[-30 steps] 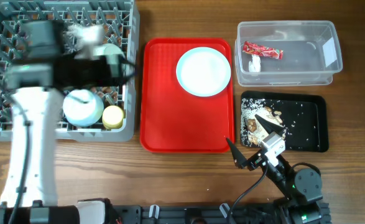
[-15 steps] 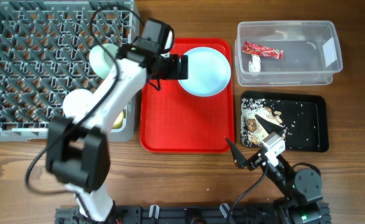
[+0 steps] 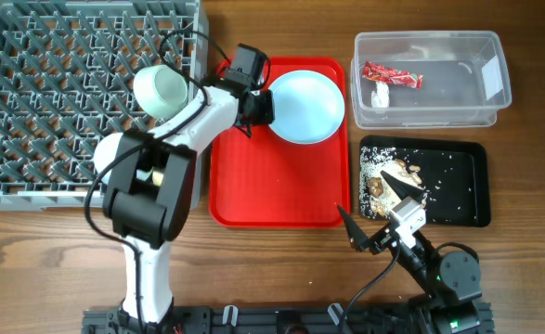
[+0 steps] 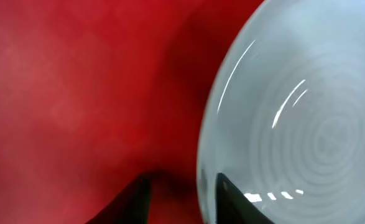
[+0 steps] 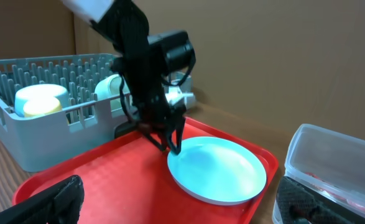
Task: Sort waste into correct bins and load items into the dishwasher rack
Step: 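Lift the light-blue plate and carry it over the rack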
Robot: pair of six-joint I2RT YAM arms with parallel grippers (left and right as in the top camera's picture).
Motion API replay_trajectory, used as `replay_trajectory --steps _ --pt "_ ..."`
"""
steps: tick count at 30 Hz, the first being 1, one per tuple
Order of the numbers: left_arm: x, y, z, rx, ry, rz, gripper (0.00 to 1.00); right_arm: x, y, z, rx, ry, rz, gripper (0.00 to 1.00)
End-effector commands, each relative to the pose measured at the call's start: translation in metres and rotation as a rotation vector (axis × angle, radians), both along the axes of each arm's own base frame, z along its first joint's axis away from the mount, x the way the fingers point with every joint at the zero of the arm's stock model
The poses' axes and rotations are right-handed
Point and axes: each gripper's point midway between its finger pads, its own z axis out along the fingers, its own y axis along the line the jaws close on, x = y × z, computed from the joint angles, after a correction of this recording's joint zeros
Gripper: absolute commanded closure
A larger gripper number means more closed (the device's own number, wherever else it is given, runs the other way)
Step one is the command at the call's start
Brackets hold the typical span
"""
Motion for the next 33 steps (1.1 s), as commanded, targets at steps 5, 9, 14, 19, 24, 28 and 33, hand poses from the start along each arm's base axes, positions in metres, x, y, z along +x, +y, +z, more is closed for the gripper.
replay_trajectory --steps 5,9,14,19,24,28,33 --pt "-0.001 0.004 0.005 0.03 0.012 0.01 0.96 0.001 -0.001 0.0 0.009 0.006 -0.008 0.0" --pt "0.004 0.033 0.054 0.111 -0.031 0.07 0.96 0.001 -0.001 0.0 0.01 0.007 -0.009 0.0" --pt "-0.006 0.101 0.158 0.39 -0.178 0.122 0.96 0.001 -0.001 0.0 0.009 0.006 -0.009 0.0" --pt "-0.039 0.178 0.251 0.71 -0.343 0.304 0.96 0.001 -0.001 0.0 0.009 0.006 -0.008 0.0" --pt "-0.077 0.235 0.327 1.028 -0.46 0.435 0.96 0.001 -0.001 0.0 0.009 0.006 -0.009 0.0" --pt "-0.086 0.251 0.346 1.132 -0.484 0.498 0.96 0.001 -0.001 0.0 0.01 0.007 -0.009 0.0" --pt "-0.07 0.277 0.35 1.159 -0.51 0.638 0.96 0.001 -0.001 0.0 0.01 0.007 -0.009 0.0"
